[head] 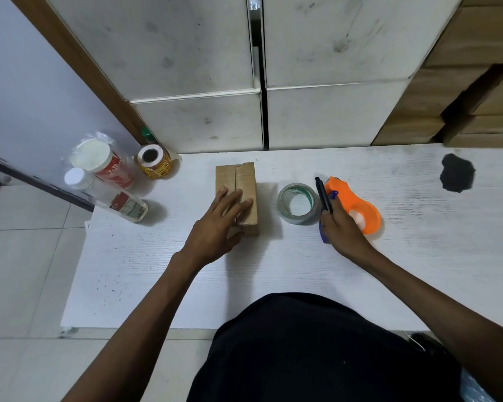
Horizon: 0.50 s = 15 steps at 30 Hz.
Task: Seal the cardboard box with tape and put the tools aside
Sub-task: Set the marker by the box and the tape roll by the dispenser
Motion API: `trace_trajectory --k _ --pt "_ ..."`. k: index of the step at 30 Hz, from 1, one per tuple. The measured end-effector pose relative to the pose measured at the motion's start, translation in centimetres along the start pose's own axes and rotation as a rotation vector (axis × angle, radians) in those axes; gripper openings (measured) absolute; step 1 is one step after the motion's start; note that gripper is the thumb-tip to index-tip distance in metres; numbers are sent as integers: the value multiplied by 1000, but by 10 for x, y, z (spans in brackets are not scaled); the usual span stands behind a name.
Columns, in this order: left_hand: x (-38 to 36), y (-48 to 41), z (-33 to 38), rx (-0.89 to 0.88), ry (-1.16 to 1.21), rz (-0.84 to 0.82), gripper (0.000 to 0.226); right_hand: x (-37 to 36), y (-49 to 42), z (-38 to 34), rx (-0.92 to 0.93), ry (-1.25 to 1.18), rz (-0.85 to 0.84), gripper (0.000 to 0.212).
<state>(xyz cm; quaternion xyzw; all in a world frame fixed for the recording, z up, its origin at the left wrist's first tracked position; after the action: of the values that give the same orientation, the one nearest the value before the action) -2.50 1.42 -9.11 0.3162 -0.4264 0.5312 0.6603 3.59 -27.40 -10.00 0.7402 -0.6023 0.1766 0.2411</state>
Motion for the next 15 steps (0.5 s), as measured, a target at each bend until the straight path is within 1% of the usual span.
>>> trace_trajectory --k 1,2,3,4,5,6,10,12,13,15 --pt "0 0 1 22 -15 -4 75 -1 2 0 54 75 -15 25" --pt "0 -1 1 22 -25 5 75 -2 5 -4 49 58 -17 20" --pt "-1 -1 1 19 -17 5 74 -2 6 -9 55 13 -2 20" --pt "0 -1 0 26 -13 5 73 -3 7 -13 43 16 9 24" --pt "0 -1 1 26 -23 7 71 -4 8 -14 71 62 29 27" --pt "3 -2 3 18 -39 17 67 -6 7 -18 48 70 40 29" --pt "7 3 1 7 -72 52 62 -12 -1 -25 -47 -73 42 24" --pt "10 8 -2 -12 -77 59 62 -17 -5 -33 -34 -98 29 26" --pt "12 10 -3 -15 -78 54 63 -19 -6 -37 -20 -104 12 24" --pt "16 12 -5 0 -90 35 63 -27 -8 -43 -71 -150 -55 14"
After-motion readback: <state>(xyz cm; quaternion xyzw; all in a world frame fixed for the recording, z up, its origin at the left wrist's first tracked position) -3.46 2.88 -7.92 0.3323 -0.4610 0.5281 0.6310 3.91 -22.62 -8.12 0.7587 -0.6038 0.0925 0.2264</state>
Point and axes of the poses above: each hand's wrist, its own y-axis away from the middle knuckle, its own x-axis out of the back of the hand, z = x × y, the point moved 1 cm from there along -y, towards the middle knuckle, and after that the axes turned 1 degree about z, right-handed, at the moved point
